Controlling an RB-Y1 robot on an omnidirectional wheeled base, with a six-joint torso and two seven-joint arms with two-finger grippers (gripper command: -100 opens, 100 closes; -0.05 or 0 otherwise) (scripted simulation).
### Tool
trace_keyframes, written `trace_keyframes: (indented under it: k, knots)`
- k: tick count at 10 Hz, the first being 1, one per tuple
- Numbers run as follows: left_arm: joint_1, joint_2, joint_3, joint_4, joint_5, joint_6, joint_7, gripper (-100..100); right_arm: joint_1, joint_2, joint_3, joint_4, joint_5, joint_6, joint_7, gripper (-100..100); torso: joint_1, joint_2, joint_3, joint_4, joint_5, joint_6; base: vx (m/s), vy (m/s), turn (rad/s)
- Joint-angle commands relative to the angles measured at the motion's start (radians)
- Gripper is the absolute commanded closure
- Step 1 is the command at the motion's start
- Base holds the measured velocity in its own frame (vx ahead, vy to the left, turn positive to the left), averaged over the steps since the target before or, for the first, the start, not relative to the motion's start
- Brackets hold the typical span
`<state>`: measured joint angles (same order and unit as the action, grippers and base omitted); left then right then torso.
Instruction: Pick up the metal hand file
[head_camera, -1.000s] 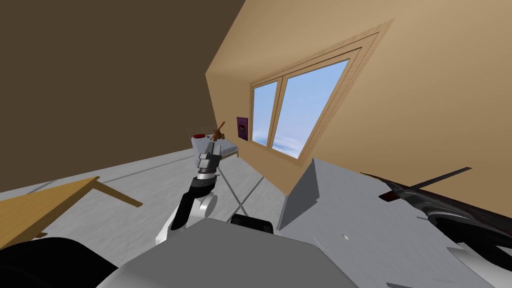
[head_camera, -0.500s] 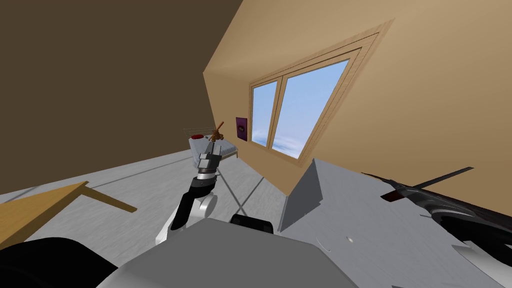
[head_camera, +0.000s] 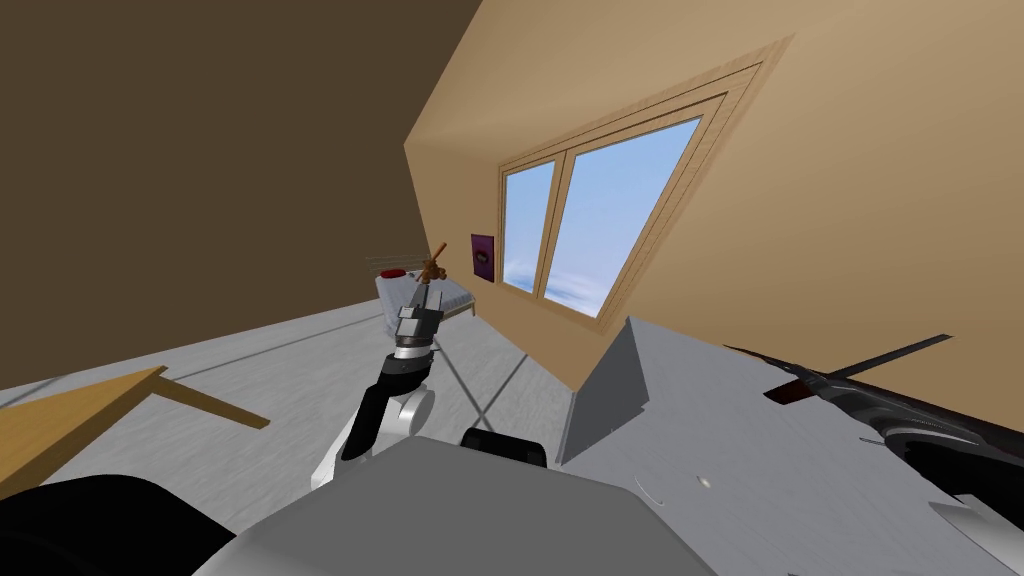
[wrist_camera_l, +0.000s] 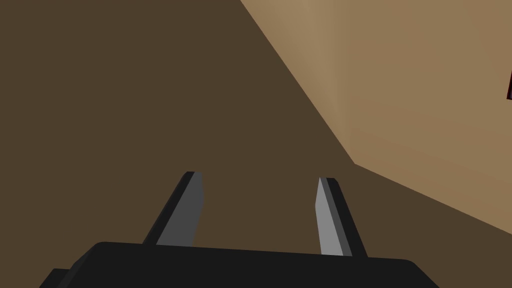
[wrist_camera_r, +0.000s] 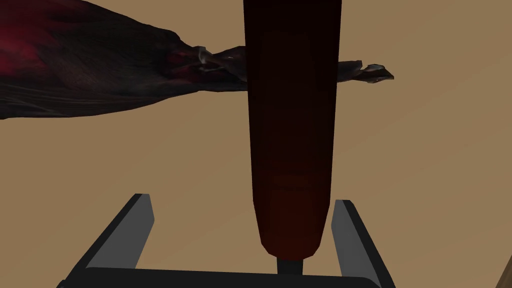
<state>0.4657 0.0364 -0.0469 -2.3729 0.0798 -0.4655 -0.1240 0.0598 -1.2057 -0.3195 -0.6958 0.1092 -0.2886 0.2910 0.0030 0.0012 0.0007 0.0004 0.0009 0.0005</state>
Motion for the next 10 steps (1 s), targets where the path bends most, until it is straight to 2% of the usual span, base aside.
trace_keyframes:
  k: [1,2,3,5,6,8,9,10]
  knots:
    - [0.0,0.0,0.0,0.0,0.0,0.0,0.0,0,-0.029,-0.012,0.014,0.05,-0.012,-0.05,0.01,-100,0.0,0.0,0.0,0.0,0.0,0.0,0.046,0.068,-0.055]
    - [0.0,0.0,0.0,0.0,0.0,0.0,0.0,0,-0.029,-0.012,0.014,0.074,-0.012,-0.059,0.01,-100,0.001,-0.001,-0.001,0.0,0.0,0.0,0.026,0.029,-0.005]
    - [0.0,0.0,0.0,0.0,0.0,0.0,0.0,0,-0.081,-0.049,0.06,0.118,-0.037,-0.105,0.024,-100,0.0,0.0,0.0,0.0,0.0,0.0,0.054,0.048,-0.09]
    - [0.0,0.0,0.0,0.0,0.0,0.0,0.0,0,-0.094,-0.049,0.06,0.185,-0.037,-0.143,0.024,-100,0.001,-0.002,-0.001,-0.001,0.0,0.0,0.036,0.036,-0.022]
    - [0.0,0.0,0.0,0.0,0.0,0.0,0.0,0,-0.094,-0.049,0.06,0.211,-0.037,-0.143,0.024,-100,-0.001,0.0,0.0,0.0,0.0,0.0,0.0,0.0,0.0]
    - [0.0,0.0,0.0,0.0,0.0,0.0,0.0,0,-0.096,-0.049,0.06,0.222,-0.037,-0.143,0.024,-100,-0.003,0.002,0.001,0.0,-0.001,0.0,-0.006,-0.006,0.002]
    - [0.0,0.0,0.0,0.0,0.0,0.0,0.0,0,-0.147,-0.086,0.107,0.267,-0.061,-0.194,0.038,-100,-0.003,0.002,0.001,0.0,-0.001,0.0,0.029,0.035,-0.093]
    - [0.0,0.0,0.0,0.0,0.0,0.0,0.0,0,-0.145,-0.086,0.107,0.265,-0.061,-0.203,0.038,-100,-0.001,0.001,0.001,0.0,0.0,0.001,0.055,0.057,-0.057]
